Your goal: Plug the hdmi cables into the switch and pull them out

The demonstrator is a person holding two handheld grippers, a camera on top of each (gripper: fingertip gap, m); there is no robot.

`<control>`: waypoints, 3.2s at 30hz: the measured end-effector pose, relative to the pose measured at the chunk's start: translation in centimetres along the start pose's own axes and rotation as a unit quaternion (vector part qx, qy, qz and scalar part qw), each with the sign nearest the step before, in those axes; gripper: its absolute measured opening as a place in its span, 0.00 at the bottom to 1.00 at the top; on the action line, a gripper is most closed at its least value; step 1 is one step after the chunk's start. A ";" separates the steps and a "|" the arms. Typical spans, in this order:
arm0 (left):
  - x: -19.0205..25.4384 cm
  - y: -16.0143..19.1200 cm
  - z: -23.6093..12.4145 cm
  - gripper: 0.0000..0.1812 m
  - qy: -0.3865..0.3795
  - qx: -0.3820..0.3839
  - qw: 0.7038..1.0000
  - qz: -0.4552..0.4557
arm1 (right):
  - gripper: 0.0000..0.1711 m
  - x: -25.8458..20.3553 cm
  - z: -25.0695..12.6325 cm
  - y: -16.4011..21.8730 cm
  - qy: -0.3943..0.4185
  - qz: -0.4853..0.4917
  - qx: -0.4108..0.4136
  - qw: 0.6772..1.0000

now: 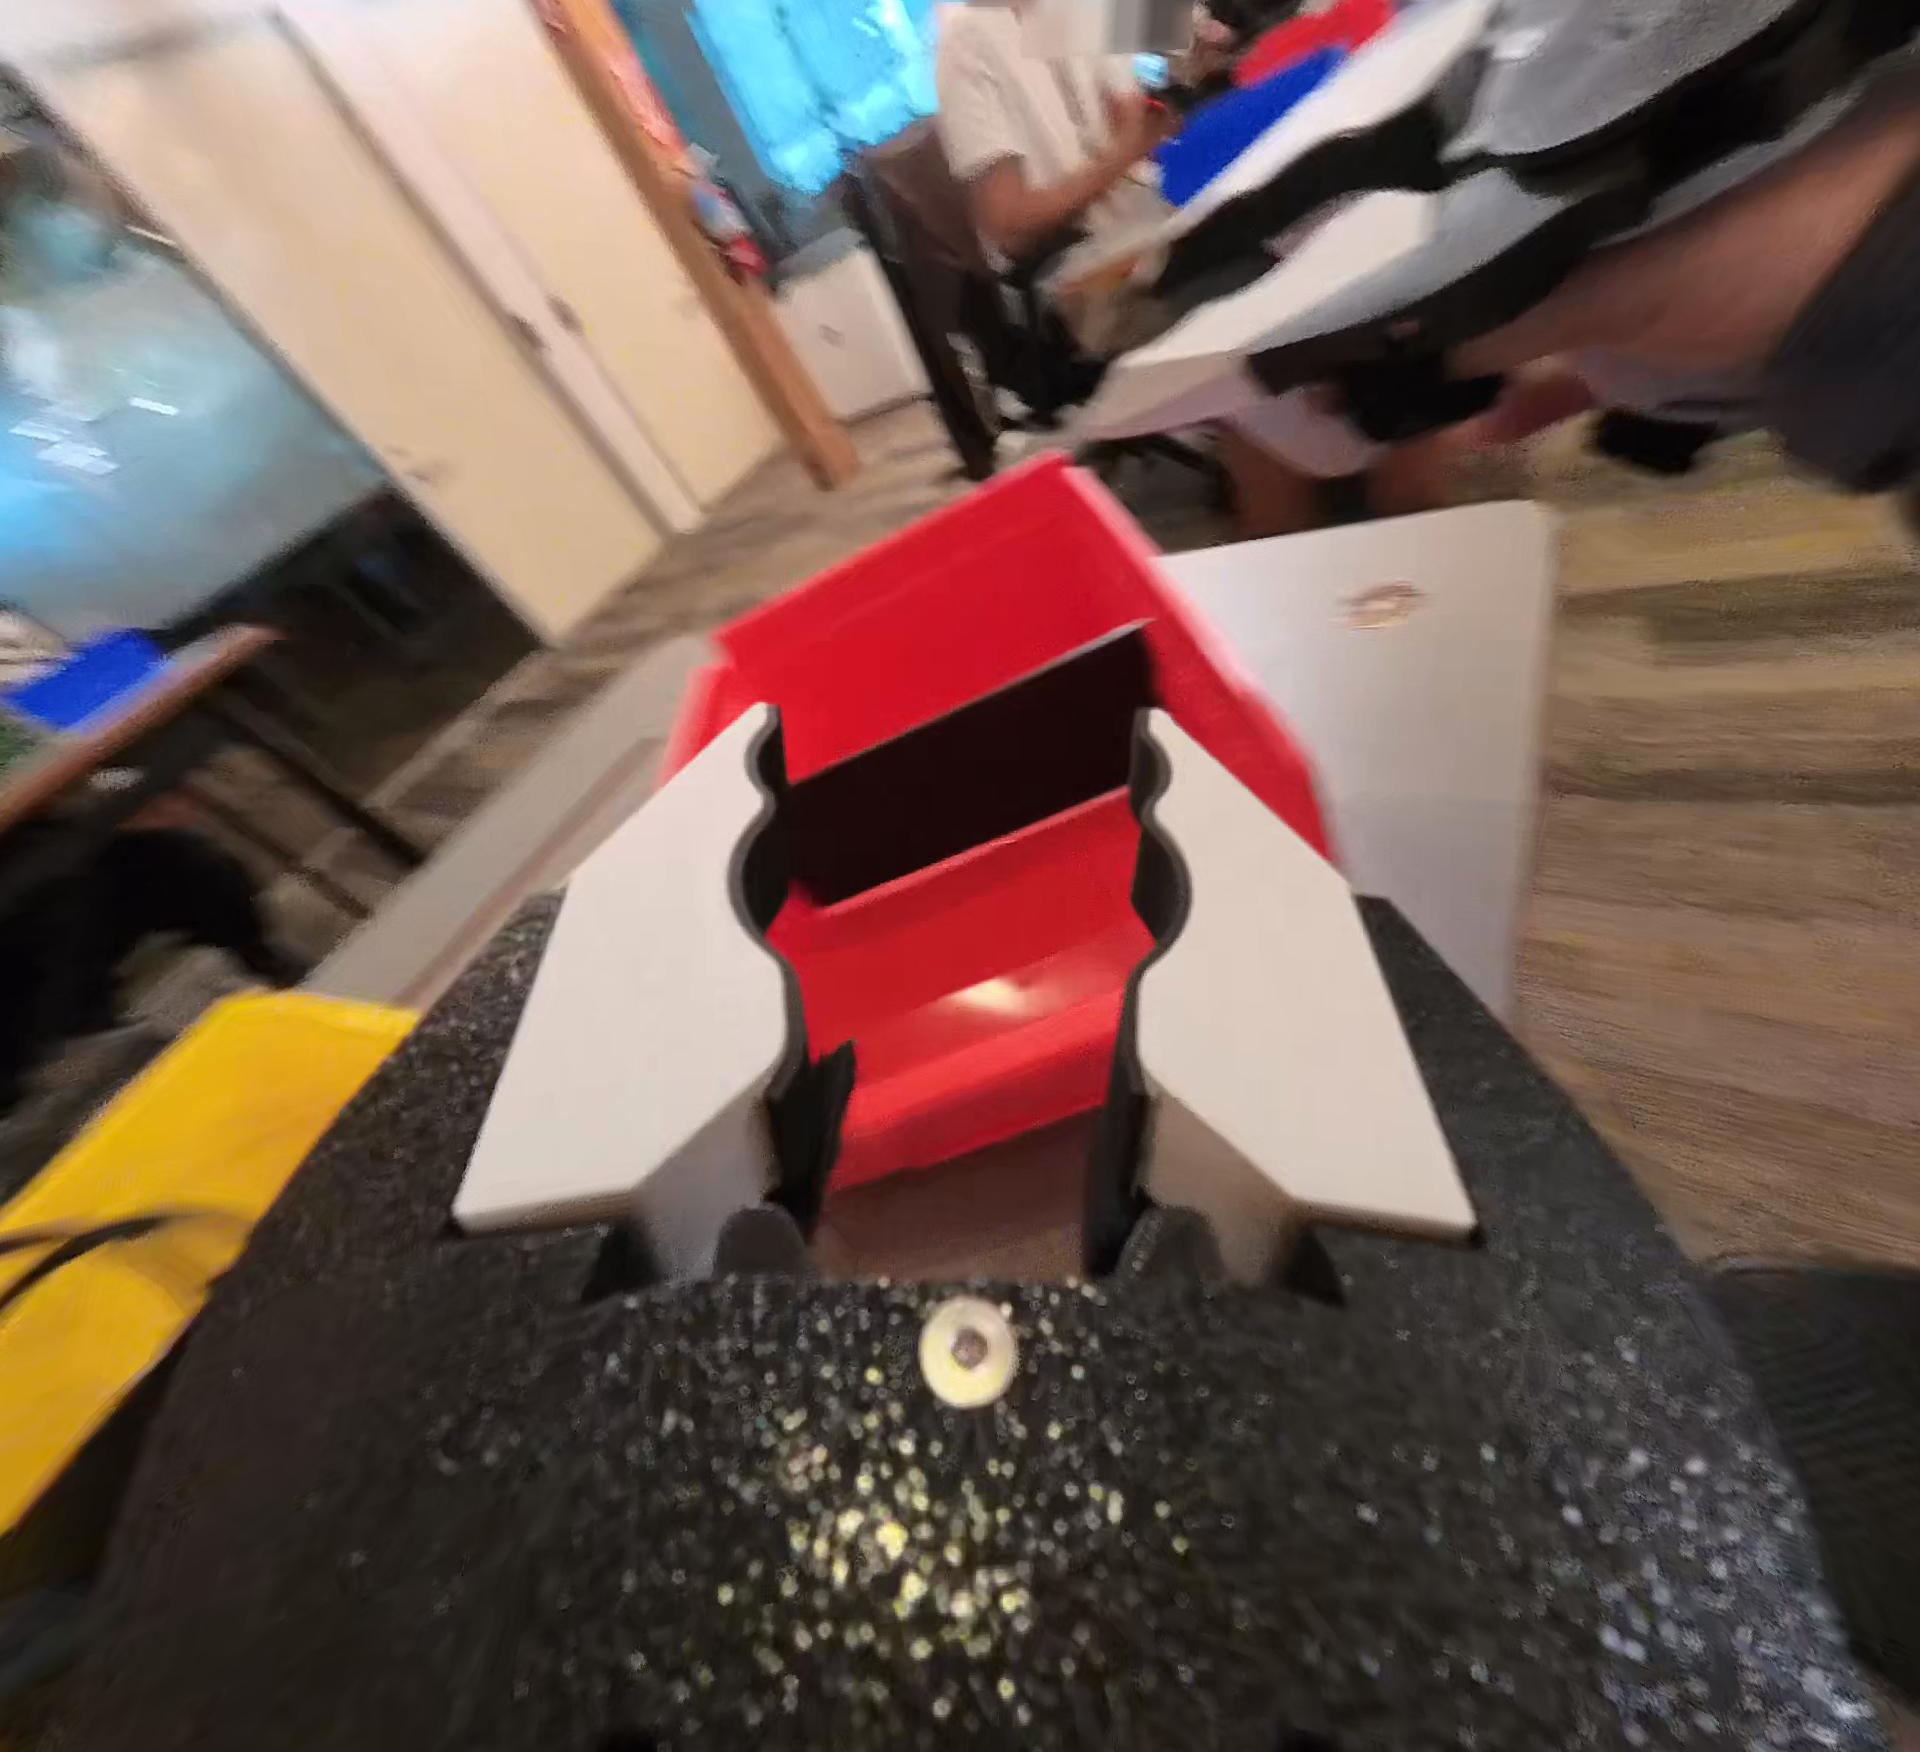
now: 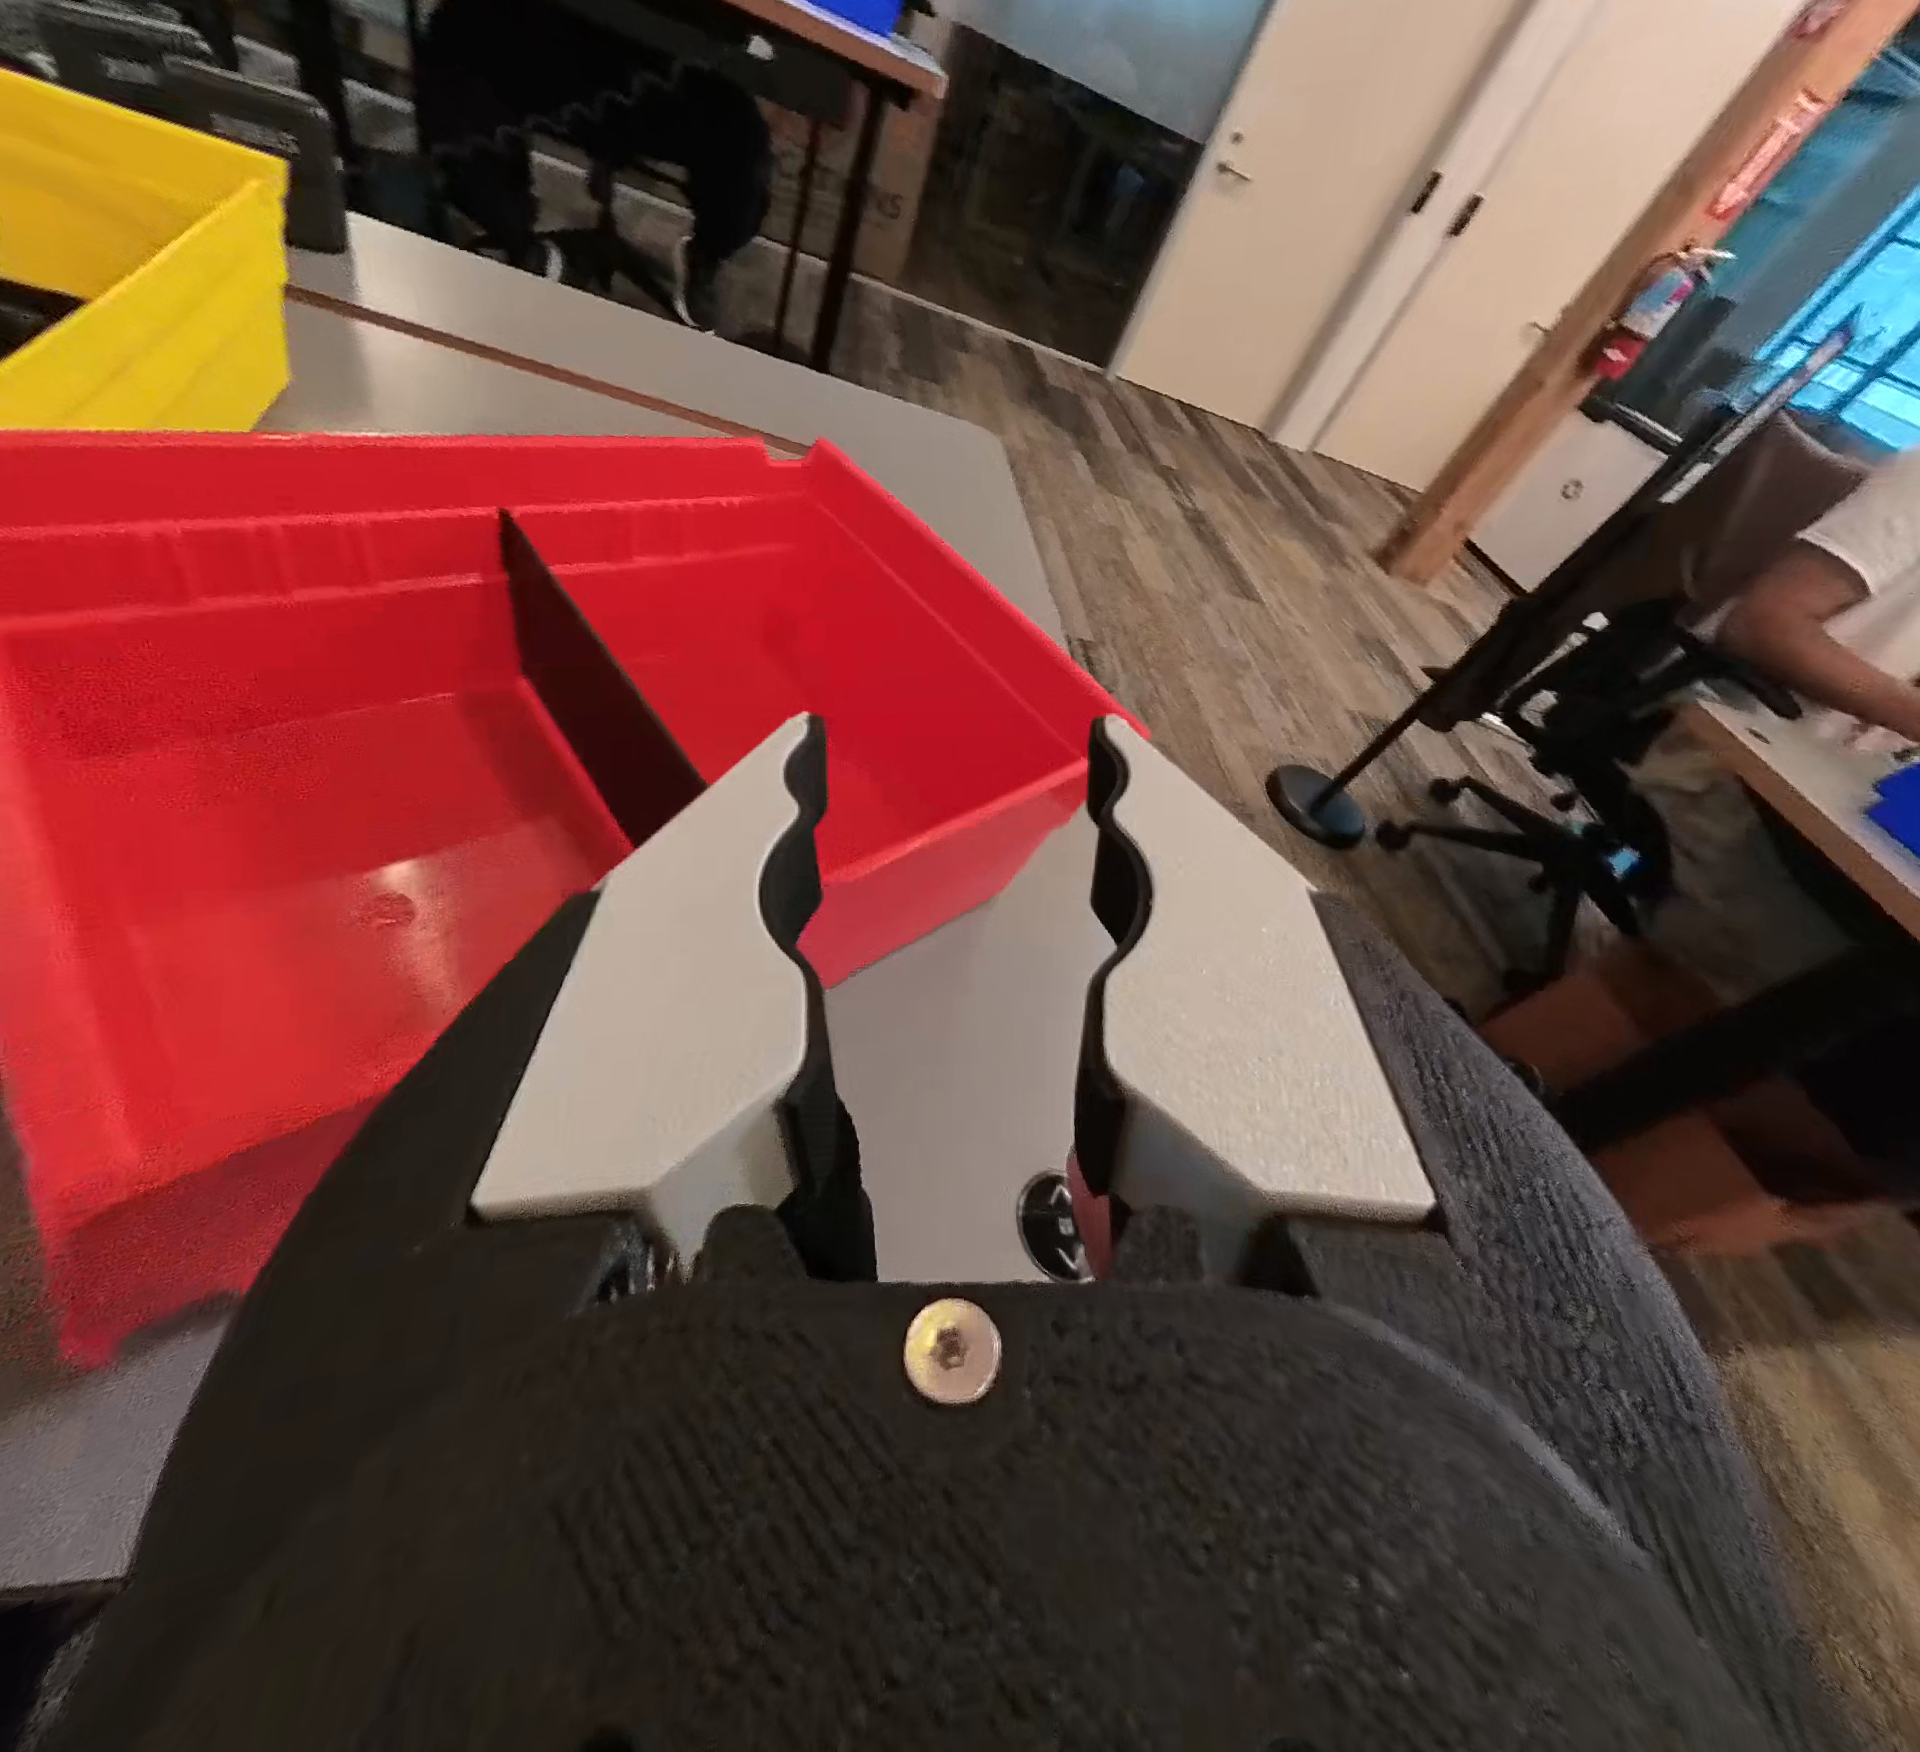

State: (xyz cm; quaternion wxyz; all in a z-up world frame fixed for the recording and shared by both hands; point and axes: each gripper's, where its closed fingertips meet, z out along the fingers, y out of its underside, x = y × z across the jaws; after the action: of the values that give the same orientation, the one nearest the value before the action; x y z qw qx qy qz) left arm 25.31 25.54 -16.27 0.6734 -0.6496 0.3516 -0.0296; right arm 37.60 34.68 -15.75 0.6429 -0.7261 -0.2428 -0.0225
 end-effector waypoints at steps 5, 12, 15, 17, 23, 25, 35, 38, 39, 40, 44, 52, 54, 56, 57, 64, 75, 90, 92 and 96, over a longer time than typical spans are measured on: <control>-14.1 3.7 -10.1 0.32 -0.236 0.010 0.972 0.009 | 0.29 -1.6 -0.5 -1.6 -0.024 -0.015 0.011 1.000; -22.3 17.3 -15.5 0.53 -0.293 -0.145 0.929 -0.173 | 0.29 -4.1 -1.1 -3.7 -0.055 -0.031 0.023 0.998; -21.7 20.8 -14.9 0.50 -0.264 -0.199 0.920 -0.209 | 0.29 -5.2 -1.1 -3.7 -0.075 -0.045 0.016 0.996; -21.4 21.8 -14.7 0.33 -0.256 -0.212 0.922 -0.197 | 0.28 -6.7 -1.2 -3.0 -0.113 -0.054 -0.004 0.992; -23.0 21.7 -16.4 0.06 -0.309 -0.213 0.923 -0.086 | 0.29 -9.4 -0.8 1.5 -0.170 -0.121 -0.117 0.971; -23.7 22.2 -17.3 0.04 -0.320 -0.211 0.919 -0.095 | 0.28 -10.3 -0.9 2.4 -0.195 -0.135 -0.137 0.962; -26.5 24.4 -25.5 0.01 -0.377 -0.185 0.892 -0.167 | 0.24 -11.8 -2.3 2.5 -0.218 -0.166 -0.162 0.948; -27.0 24.9 -28.7 0.01 -0.395 -0.185 0.884 -0.171 | 0.24 -10.9 -3.0 2.1 -0.193 -0.172 -0.167 0.951; -27.1 25.1 -29.8 0.01 -0.403 -0.186 0.880 -0.171 | 0.24 -10.5 -3.3 2.0 -0.186 -0.172 -0.166 0.953; -27.3 25.2 -31.0 0.01 -0.412 -0.186 0.875 -0.171 | 0.24 -10.2 -3.5 1.8 -0.181 -0.170 -0.165 0.955; -28.5 26.2 -35.6 0.03 -0.456 -0.185 0.854 -0.171 | 0.23 -10.2 -4.7 2.0 -0.196 -0.152 -0.168 0.954; -29.8 27.3 -42.0 0.04 -0.539 -0.199 0.808 -0.128 | 0.27 -10.0 -3.8 4.2 -0.184 -0.138 -0.228 0.946; -29.8 27.3 -42.4 0.04 -0.554 -0.218 0.797 -0.102 | 0.31 -9.9 -3.4 4.3 -0.175 -0.129 -0.240 0.946; -29.8 27.3 -42.4 0.04 -0.558 -0.224 0.794 -0.094 | 0.33 -10.4 -3.1 4.2 -0.182 -0.123 -0.238 0.946; -29.9 27.4 -42.5 0.04 -0.558 -0.223 0.793 -0.095 | 0.36 -10.6 -3.0 4.1 -0.184 -0.124 -0.237 0.946; -29.9 27.4 -42.4 0.03 -0.557 -0.221 0.795 -0.096 | 0.52 -9.8 -2.4 6.1 -0.153 -0.134 -0.297 0.933; -30.0 27.4 -42.4 0.03 -0.556 -0.220 0.796 -0.095 | 0.33 -1.6 -2.0 9.8 -0.024 -0.044 -0.328 0.943; -30.0 27.4 -42.4 0.03 -0.557 -0.221 0.795 -0.094 | 0.07 -1.5 3.0 9.8 -0.029 0.053 -0.218 0.974; -30.0 27.4 -42.4 0.04 -0.557 -0.221 0.795 -0.094 | 0.10 -1.5 4.0 9.6 -0.005 0.031 -0.206 0.978; -30.0 27.5 -42.4 0.03 -0.557 -0.221 0.795 -0.094 | 0.15 -0.7 5.3 9.4 0.057 -0.019 -0.190 0.980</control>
State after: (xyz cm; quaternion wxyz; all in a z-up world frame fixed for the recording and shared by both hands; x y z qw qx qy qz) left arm -30.42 8.45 -23.92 0.5849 -0.7149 -0.1497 0.3527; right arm 39.10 38.98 -25.55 0.5050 -0.8280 -0.2111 -0.1218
